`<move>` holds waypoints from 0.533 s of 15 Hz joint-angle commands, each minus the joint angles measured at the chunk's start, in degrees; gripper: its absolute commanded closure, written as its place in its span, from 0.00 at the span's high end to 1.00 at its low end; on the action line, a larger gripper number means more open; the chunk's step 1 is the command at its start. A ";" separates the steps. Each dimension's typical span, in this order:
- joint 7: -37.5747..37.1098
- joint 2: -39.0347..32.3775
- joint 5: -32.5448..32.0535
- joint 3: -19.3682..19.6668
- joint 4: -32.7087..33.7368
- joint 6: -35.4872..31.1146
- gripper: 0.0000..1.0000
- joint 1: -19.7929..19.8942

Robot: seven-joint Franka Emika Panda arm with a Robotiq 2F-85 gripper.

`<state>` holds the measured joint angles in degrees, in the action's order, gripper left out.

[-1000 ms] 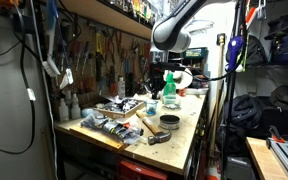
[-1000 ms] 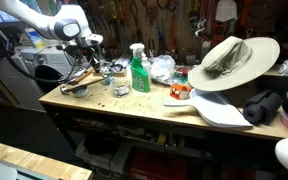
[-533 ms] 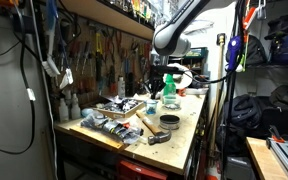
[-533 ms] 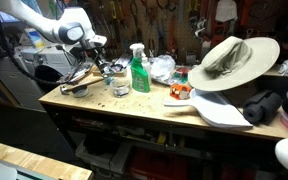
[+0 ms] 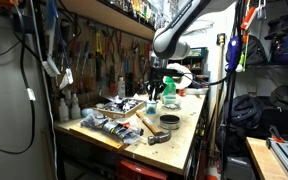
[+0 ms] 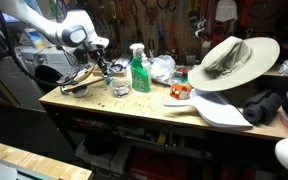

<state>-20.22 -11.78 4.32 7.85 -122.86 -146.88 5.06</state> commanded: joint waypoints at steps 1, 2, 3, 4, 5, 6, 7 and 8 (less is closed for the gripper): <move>0.18 -0.52 2.15 -0.21 0.07 -1.29 0.62 0.24; 0.21 -0.23 2.42 -0.23 -0.11 -1.17 0.70 0.24; 0.45 0.24 2.82 -0.31 -0.35 -0.76 0.77 0.27; 1.46 1.20 3.75 -0.65 -0.83 -0.09 0.86 0.43; 1.66 2.26 4.13 -0.75 -1.48 -0.27 0.92 0.38; 1.81 3.55 4.28 -0.79 -2.27 -0.51 0.98 0.29; 0.71 5.10 3.24 -0.44 -3.17 -0.07 1.00 -0.02; -0.59 6.66 1.82 0.00 -4.01 1.11 1.00 -0.28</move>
<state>-19.88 -10.37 6.77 7.48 -123.10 -147.20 5.07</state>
